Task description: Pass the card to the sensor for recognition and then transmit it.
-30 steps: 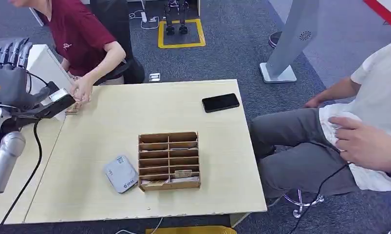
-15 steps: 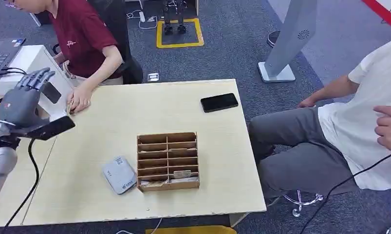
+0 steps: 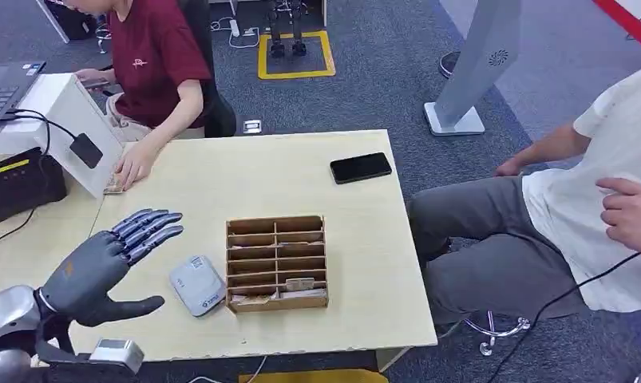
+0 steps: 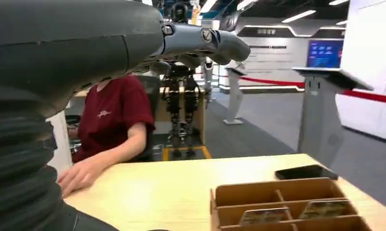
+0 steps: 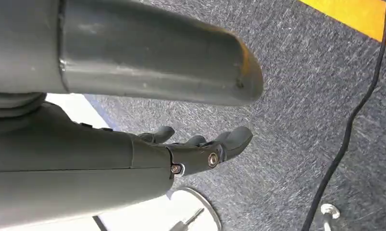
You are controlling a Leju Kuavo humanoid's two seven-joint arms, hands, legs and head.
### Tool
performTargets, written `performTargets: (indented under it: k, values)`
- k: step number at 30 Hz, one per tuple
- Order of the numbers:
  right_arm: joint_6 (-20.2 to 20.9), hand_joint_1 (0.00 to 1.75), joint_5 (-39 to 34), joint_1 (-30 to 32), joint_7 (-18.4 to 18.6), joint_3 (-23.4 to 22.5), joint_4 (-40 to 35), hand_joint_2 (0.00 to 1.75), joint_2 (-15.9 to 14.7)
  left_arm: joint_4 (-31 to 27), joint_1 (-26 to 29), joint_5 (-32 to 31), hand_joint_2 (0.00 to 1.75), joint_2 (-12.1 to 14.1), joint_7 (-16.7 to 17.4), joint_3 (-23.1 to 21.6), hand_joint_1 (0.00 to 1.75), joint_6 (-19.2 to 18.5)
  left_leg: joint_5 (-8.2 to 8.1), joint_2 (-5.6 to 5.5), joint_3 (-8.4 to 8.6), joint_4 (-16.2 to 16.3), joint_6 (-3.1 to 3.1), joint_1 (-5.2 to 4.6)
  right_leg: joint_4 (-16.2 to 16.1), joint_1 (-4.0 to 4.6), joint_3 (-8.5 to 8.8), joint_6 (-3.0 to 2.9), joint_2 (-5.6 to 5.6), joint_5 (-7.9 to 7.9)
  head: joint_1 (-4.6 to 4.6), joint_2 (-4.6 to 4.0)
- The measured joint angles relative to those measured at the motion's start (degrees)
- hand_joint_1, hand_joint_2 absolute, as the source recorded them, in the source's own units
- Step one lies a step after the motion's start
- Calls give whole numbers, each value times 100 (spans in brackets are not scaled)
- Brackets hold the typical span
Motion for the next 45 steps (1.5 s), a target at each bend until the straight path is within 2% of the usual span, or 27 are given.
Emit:
performTargets:
  k: [3, 8, 15, 20, 23, 26, 29, 45]
  values:
    - [48, 0, 0, -1, 90, -26, 0, 0, 0, -83, 2, 2, 175, -4, 2, -101, 0, 61, 4, -1, 1, 0, -1, 1, 1, 0, 1, -1, -1, 0, -2, 0]
    - [66, 0, 0, 0, 158, -53, 0, 0, 0, -92, 58, -472, 175, -118, 177, -346, 0, 370, 3, -1, 0, 0, -1, 1, 1, 0, 0, -1, -1, 0, 0, 0]
    - [66, 0, 0, 1, 168, -70, -2, 0, 0, -92, 79, -560, 175, -208, 211, -490, 0, 411, 3, -2, -1, 0, 0, 0, 1, 1, 0, 0, -1, -1, 0, 0]
    - [53, 0, 7, -4, 164, -123, -9, 0, 2, 28, 116, -1419, 175, -435, 604, -787, 0, 835, 3, -5, 0, 0, 0, -2, 1, 0, 2, 0, -3, 0, 0, 0]
    - [55, 0, 11, -6, 162, -166, -9, 0, 7, 235, 153, -1881, 175, -612, 954, -1086, 0, 1167, 3, -5, 0, 1, 0, -2, 1, 0, 1, 0, -3, 0, 0, 0]
    - [55, 0, 13, -7, 166, -184, -9, 0, 15, 458, 162, -2279, 175, -723, 1281, -1316, 0, 1346, 2, -6, -1, 1, 0, -1, 0, -1, 1, 0, -3, 0, 0, 0]
    - [57, 0, 15, -5, 175, -221, -9, 0, 24, 632, 168, -2441, 175, -780, 1386, -1436, 0, 1392, 2, -6, -1, 1, 1, -1, 1, -1, 1, 0, -3, -1, -2, 0]
    - [61, 0, 15, -5, 195, -310, -11, 0, 24, 972, 188, -2398, 175, -822, 1388, -1594, 0, 1380, 3, -6, -1, 0, 0, -1, 1, 0, 1, 0, -3, 0, 0, 0]
